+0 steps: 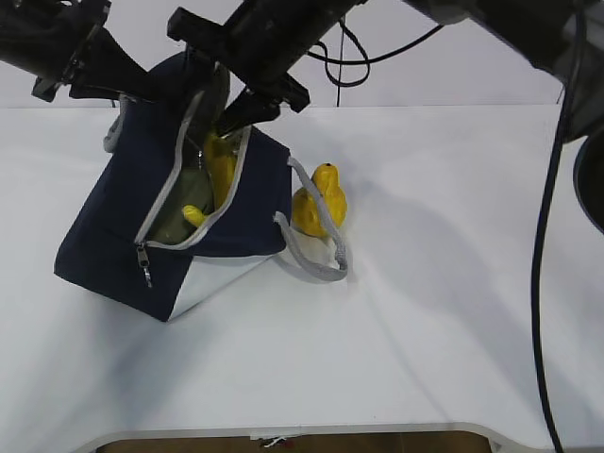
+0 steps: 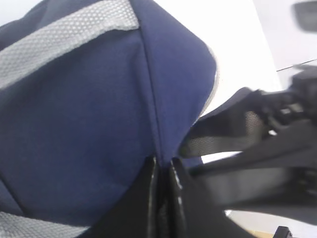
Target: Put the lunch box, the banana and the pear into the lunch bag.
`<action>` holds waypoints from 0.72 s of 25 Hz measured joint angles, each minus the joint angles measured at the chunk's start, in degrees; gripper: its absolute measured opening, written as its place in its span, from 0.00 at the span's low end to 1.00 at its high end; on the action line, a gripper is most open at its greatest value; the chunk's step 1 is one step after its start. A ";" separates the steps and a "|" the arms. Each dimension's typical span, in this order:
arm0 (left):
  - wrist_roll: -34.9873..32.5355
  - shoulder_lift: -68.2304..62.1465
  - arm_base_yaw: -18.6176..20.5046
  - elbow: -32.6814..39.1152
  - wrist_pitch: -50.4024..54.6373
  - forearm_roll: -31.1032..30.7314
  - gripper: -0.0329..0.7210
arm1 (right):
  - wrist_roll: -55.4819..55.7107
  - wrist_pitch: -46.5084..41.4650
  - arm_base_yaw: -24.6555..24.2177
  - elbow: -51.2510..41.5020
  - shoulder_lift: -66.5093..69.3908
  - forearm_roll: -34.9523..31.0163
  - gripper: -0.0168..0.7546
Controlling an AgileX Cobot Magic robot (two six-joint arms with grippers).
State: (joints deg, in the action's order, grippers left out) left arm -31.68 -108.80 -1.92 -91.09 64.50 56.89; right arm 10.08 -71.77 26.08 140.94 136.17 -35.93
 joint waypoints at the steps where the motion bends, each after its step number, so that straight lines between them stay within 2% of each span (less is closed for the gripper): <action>1: 0.00 0.00 0.00 0.00 0.00 0.00 0.04 | -0.32 0.00 0.08 0.53 0.00 0.00 0.67; 3: 0.00 0.00 0.00 0.00 0.14 0.00 0.04 | -0.66 0.00 0.08 0.88 -0.22 0.59 0.67; 9: 0.00 0.00 0.61 0.00 0.56 0.00 0.04 | -1.42 0.00 0.08 0.99 -2.08 8.69 0.67; 18: 0.00 0.00 3.78 0.00 2.47 0.14 0.04 | -1.89 0.00 0.08 0.79 -4.78 25.59 0.67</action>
State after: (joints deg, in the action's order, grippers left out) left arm -31.68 -108.80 1.87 -91.09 66.97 57.03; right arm 8.19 -71.77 26.16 141.73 131.39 -10.34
